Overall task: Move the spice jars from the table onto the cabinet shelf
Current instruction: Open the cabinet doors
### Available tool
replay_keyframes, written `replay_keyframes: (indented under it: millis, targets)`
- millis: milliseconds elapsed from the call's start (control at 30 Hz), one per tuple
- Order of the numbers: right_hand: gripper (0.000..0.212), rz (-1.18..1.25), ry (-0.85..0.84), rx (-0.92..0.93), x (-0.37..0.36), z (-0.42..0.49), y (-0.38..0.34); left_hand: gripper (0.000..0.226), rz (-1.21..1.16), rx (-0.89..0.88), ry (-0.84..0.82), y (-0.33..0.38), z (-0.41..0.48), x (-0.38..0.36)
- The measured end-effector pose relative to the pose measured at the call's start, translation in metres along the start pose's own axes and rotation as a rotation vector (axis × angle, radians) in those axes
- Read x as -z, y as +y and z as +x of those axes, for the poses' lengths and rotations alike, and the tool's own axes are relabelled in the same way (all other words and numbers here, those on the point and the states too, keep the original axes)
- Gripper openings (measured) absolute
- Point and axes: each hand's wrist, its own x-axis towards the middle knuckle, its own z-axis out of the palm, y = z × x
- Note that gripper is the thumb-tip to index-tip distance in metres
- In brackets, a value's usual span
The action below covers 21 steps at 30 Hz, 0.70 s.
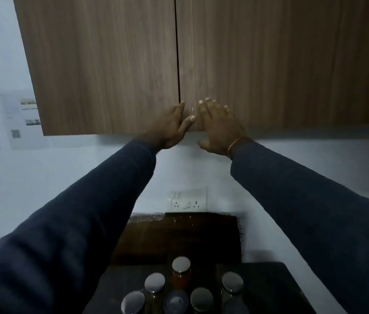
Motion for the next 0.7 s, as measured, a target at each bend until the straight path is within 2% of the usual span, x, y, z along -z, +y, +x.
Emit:
replay_keyframes:
  millis: [167, 233, 300, 400, 533, 700]
  targets:
    - [0.113, -0.08, 0.03, -0.069, -0.035, 0.028, 0.004, 0.043, -0.357, 0.089, 0.178, 0.012, 0.02, -0.017]
    - [0.107, -0.114, 0.043, -0.056, -0.049, 0.036, 0.003, 0.042, -0.47, 0.115, 0.191, 0.014, 0.025, -0.021]
    - [0.092, -0.116, 0.057, -0.05, -0.058, 0.042, 0.002, 0.04, -0.536, 0.136, 0.214, 0.015, 0.029, -0.025]
    - [0.074, -0.101, 0.037, -0.04, -0.061, 0.047, 0.004, 0.051, -0.599, 0.159, 0.212, 0.017, 0.031, -0.024]
    - [0.065, -0.164, 0.006, 0.022, -0.055, 0.05, 0.005, 0.065, -0.684, 0.211, 0.13, 0.012, 0.038, -0.016]
    - [0.064, -0.267, 0.066, 0.133, -0.047, 0.043, 0.005, 0.058, -0.785, 0.175, 0.11, -0.007, 0.05, -0.011]
